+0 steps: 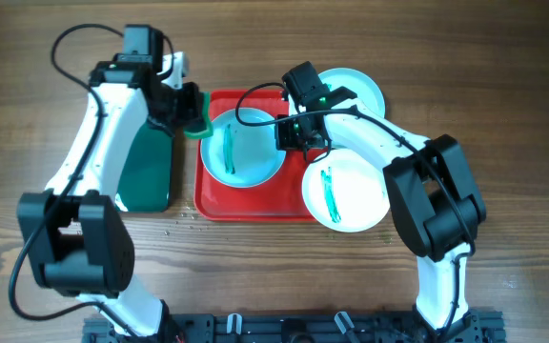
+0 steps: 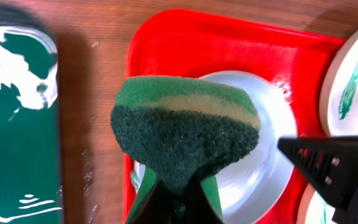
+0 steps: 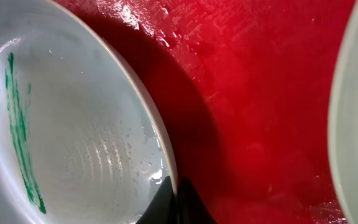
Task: Clean dirty plates on tray and stack at the side
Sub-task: 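Hold plate rim with right gripper, scrub plate with sponge in left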
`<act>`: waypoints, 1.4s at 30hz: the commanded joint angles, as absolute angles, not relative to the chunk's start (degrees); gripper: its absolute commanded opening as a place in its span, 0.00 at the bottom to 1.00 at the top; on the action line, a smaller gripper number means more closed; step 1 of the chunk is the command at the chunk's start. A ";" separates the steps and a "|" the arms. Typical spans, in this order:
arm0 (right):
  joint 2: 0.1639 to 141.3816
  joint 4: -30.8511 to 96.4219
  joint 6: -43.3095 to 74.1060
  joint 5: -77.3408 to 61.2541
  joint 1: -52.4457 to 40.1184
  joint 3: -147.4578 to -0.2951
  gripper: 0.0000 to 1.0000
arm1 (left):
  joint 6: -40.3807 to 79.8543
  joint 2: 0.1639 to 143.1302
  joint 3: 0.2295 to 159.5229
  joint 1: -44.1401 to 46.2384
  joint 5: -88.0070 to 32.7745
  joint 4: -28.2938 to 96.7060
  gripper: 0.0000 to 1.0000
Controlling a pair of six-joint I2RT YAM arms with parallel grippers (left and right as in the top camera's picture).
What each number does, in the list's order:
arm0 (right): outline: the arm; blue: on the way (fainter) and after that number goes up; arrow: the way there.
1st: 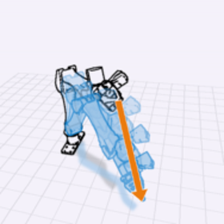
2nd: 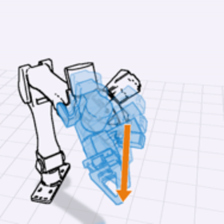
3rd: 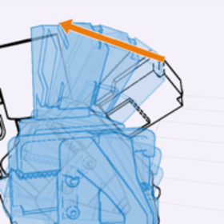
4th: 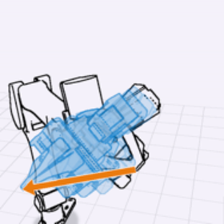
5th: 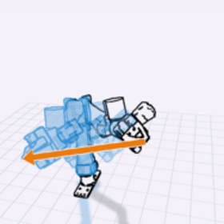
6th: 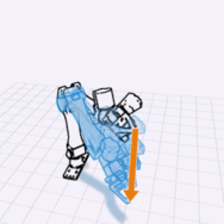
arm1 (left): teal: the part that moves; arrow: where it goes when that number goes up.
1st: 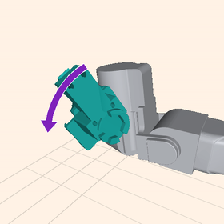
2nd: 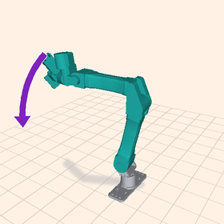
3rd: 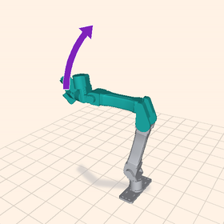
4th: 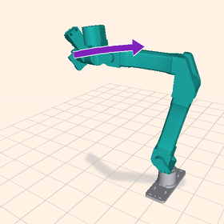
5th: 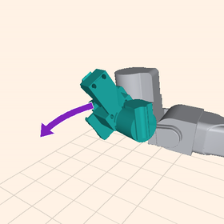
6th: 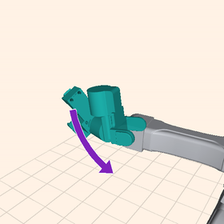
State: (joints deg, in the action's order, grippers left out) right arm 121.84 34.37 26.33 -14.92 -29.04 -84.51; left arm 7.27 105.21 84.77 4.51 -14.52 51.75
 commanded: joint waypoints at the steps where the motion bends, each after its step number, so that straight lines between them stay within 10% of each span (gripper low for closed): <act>1: 123.33 33.91 25.50 -16.23 -28.86 -85.03 0.04 | 6.26 110.08 85.45 8.47 -15.90 48.51 0.04; 29: 123.35 33.91 25.69 -16.21 -28.84 -84.82 0.04 | 2.20 118.30 80.47 17.41 -20.60 52.77 0.04; 42: 123.39 33.01 28.69 -16.21 -28.86 -83.70 0.04 | 18.00 118.30 80.47 13.43 2.17 38.50 0.04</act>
